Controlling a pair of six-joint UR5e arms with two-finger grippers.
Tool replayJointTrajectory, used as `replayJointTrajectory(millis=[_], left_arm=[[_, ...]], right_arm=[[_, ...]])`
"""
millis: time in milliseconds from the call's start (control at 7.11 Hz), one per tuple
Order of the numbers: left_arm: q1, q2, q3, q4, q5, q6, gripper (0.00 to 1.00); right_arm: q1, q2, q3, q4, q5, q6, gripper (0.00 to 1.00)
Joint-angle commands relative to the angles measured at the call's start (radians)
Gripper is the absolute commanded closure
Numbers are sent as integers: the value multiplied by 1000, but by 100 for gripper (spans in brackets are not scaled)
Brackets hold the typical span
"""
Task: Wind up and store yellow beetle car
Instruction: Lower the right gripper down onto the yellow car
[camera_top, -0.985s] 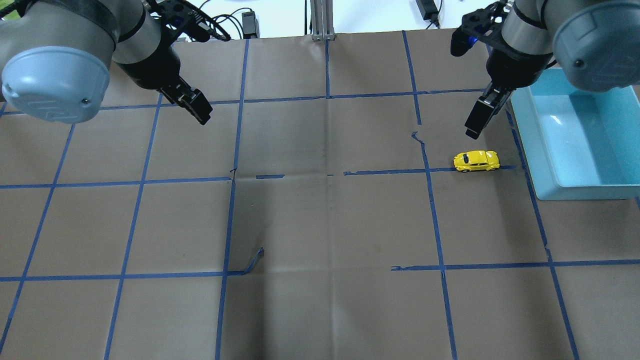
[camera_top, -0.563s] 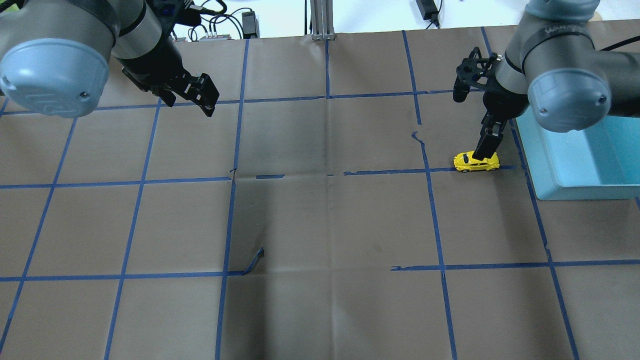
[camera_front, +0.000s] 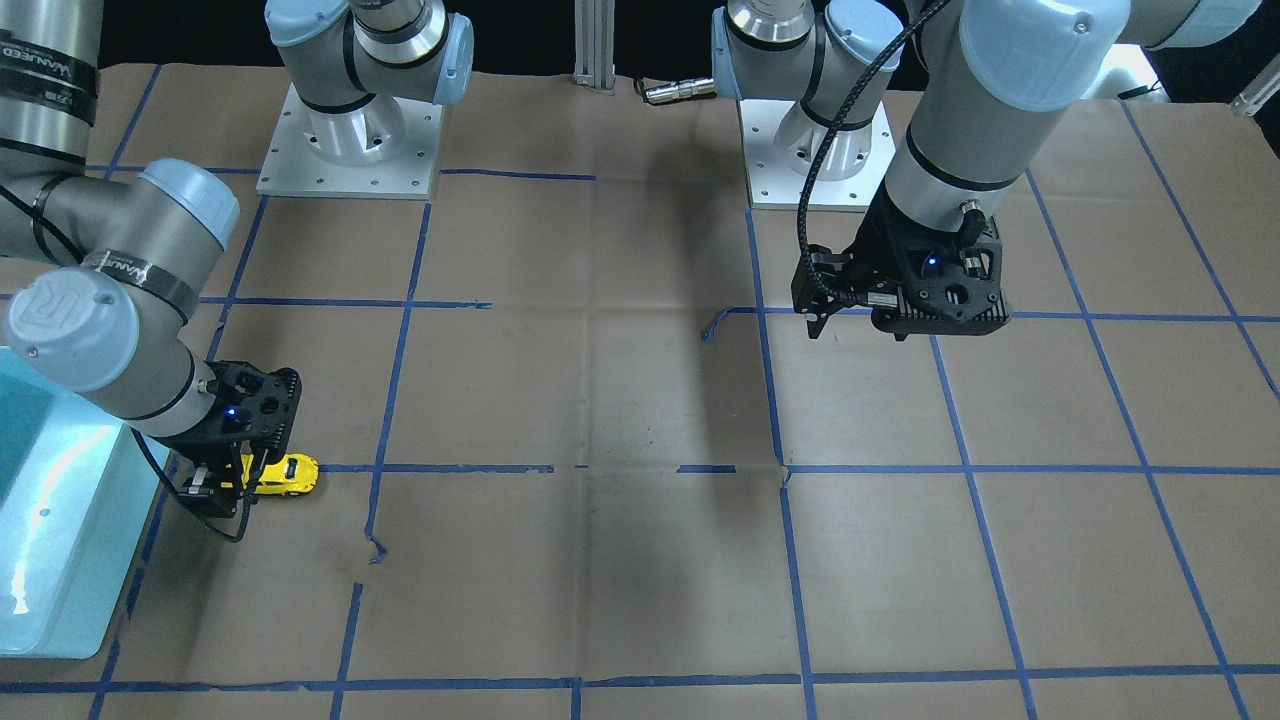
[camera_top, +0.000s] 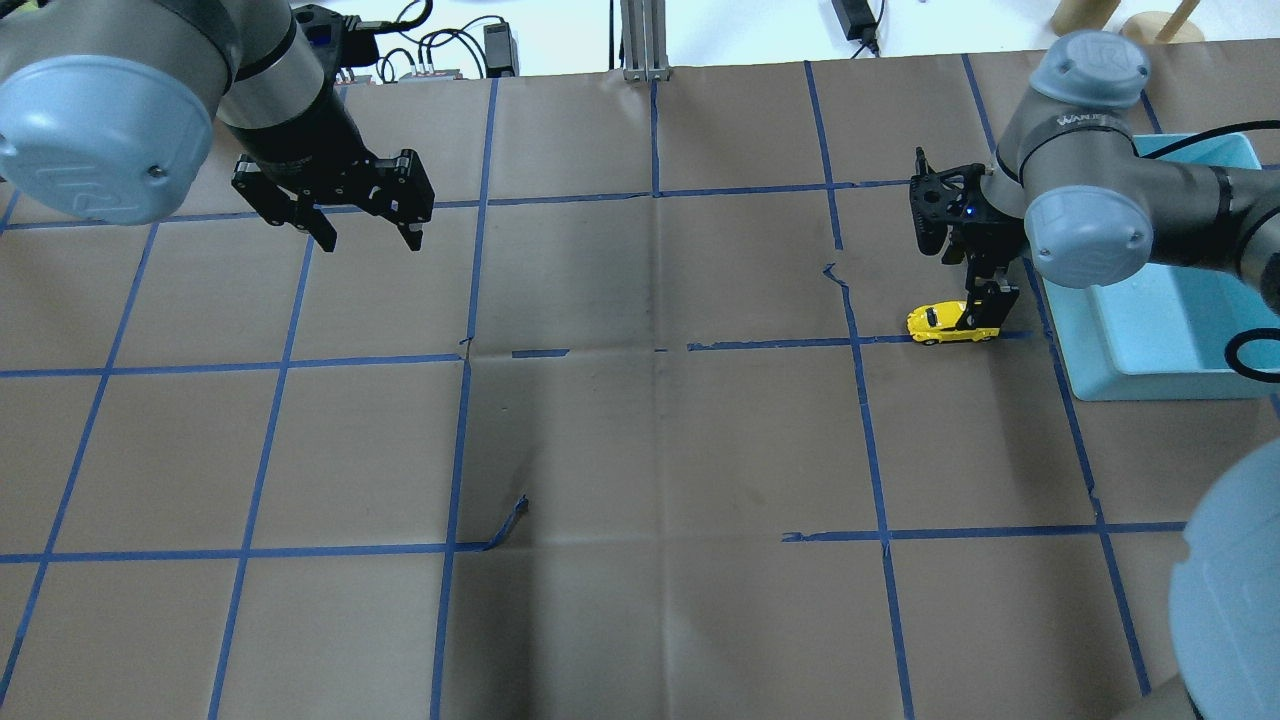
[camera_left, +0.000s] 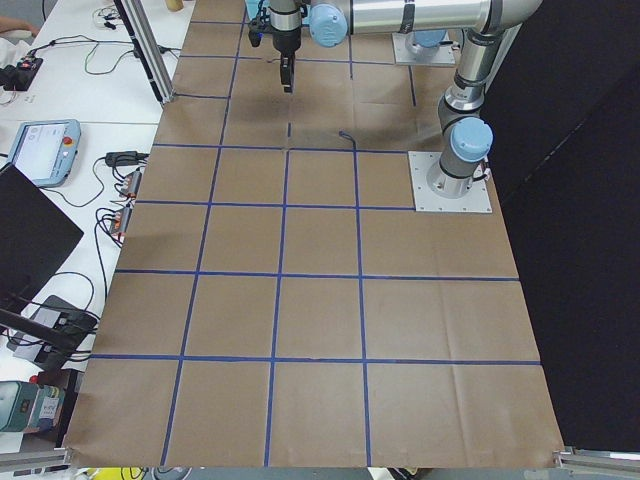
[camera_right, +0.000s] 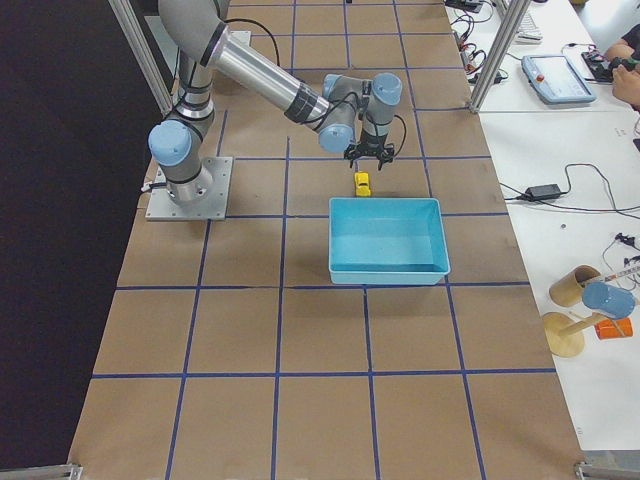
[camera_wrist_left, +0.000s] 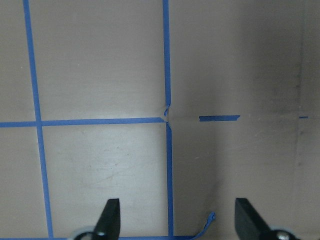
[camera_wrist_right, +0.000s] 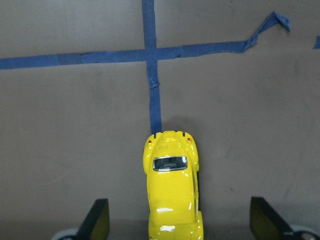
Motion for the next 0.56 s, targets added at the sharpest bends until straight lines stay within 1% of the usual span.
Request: replayJointTrajectory(millis=[0, 141, 281, 422], left_arm=[[-12, -5, 4, -22, 12, -56, 17], [-10, -3, 4, -22, 12, -55, 17], [-10, 0, 9, -24, 12, -55, 17], [-9, 0, 12, -22, 12, -52, 17]], right_arm=[[-3, 31, 5, -46, -2, -34, 3], [-3, 37, 11, -52, -7, -38, 4], [-3, 60, 15, -69, -10, -83, 7], [-3, 66, 17, -78, -13, -91, 33]])
